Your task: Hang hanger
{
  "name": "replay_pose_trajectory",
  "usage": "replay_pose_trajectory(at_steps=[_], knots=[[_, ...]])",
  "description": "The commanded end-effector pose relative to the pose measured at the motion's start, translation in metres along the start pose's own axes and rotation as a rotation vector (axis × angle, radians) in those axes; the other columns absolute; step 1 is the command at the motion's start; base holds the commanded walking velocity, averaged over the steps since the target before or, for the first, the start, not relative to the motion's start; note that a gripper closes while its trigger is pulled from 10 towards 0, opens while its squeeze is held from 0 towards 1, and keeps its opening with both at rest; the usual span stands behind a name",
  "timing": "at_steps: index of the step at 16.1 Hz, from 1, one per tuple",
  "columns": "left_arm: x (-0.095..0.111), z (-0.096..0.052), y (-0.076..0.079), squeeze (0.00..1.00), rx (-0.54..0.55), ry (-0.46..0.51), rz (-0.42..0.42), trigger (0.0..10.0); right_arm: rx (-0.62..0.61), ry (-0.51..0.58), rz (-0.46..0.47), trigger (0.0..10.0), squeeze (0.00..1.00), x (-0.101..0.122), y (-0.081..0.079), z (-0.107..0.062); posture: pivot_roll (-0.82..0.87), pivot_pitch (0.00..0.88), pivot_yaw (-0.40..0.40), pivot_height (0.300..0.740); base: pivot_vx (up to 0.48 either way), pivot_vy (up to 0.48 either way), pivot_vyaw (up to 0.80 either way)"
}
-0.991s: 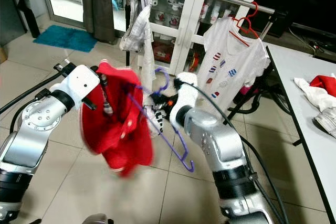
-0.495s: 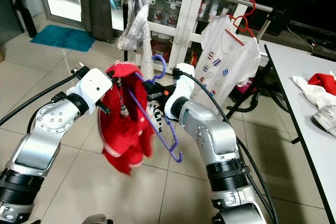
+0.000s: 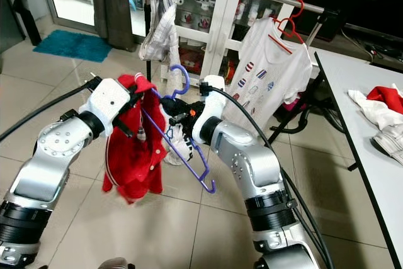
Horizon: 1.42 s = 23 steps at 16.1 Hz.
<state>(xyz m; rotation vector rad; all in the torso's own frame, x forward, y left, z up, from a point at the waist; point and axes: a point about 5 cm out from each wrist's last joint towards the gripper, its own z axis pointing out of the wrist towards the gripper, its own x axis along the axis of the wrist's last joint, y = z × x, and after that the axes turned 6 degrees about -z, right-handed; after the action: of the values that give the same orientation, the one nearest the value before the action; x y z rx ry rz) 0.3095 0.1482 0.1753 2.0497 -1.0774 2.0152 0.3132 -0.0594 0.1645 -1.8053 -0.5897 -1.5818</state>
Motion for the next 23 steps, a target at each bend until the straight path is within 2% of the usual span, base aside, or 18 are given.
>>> replay_pose_trajectory(at_steps=[1,4,9,10,12,16,20,23], knots=[[0.010,0.002,0.013,0.00,-0.092,0.033,0.009,0.0,-0.053,0.073,-0.009,10.0,0.00,0.012,0.009,-0.002,0.06,0.000,-0.150,0.740,0.000,0.000,0.00],[0.009,0.002,0.017,0.00,-0.111,0.030,0.004,0.0,-0.082,0.105,0.001,10.0,0.00,0.016,0.014,-0.003,0.07,0.000,-0.151,0.740,0.000,0.000,0.00],[0.011,0.001,0.013,0.00,-0.107,0.032,0.005,0.0,-0.126,0.138,0.010,10.0,0.00,0.018,0.018,-0.003,0.07,0.000,-0.152,0.740,0.000,0.000,0.00],[0.013,0.001,0.011,0.00,-0.087,0.040,0.010,0.0,-0.122,0.123,-0.023,10.0,0.00,0.017,0.019,-0.003,0.06,0.000,-0.150,0.740,0.000,0.000,0.00],[0.015,0.001,0.006,0.00,-0.055,0.052,0.013,0.0,-0.091,0.100,-0.072,10.0,0.00,0.015,0.016,-0.003,0.07,0.000,-0.149,0.740,0.000,0.000,0.00],[0.021,0.000,-0.013,0.00,0.019,0.073,0.025,0.0,0.092,0.069,-0.150,10.0,0.00,0.010,-0.003,-0.004,0.07,0.000,-0.148,0.740,0.000,0.000,0.00],[0.025,0.000,-0.015,0.00,0.007,0.084,0.029,0.0,0.179,-0.006,-0.229,10.0,0.00,0.000,-0.009,-0.006,0.07,0.000,-0.148,0.740,0.000,0.000,0.00],[0.017,-0.002,-0.008,0.00,-0.083,0.035,0.028,0.0,0.219,-0.051,-0.226,10.0,0.00,-0.005,-0.012,-0.008,0.07,0.000,-0.148,0.740,0.000,0.000,0.00]])
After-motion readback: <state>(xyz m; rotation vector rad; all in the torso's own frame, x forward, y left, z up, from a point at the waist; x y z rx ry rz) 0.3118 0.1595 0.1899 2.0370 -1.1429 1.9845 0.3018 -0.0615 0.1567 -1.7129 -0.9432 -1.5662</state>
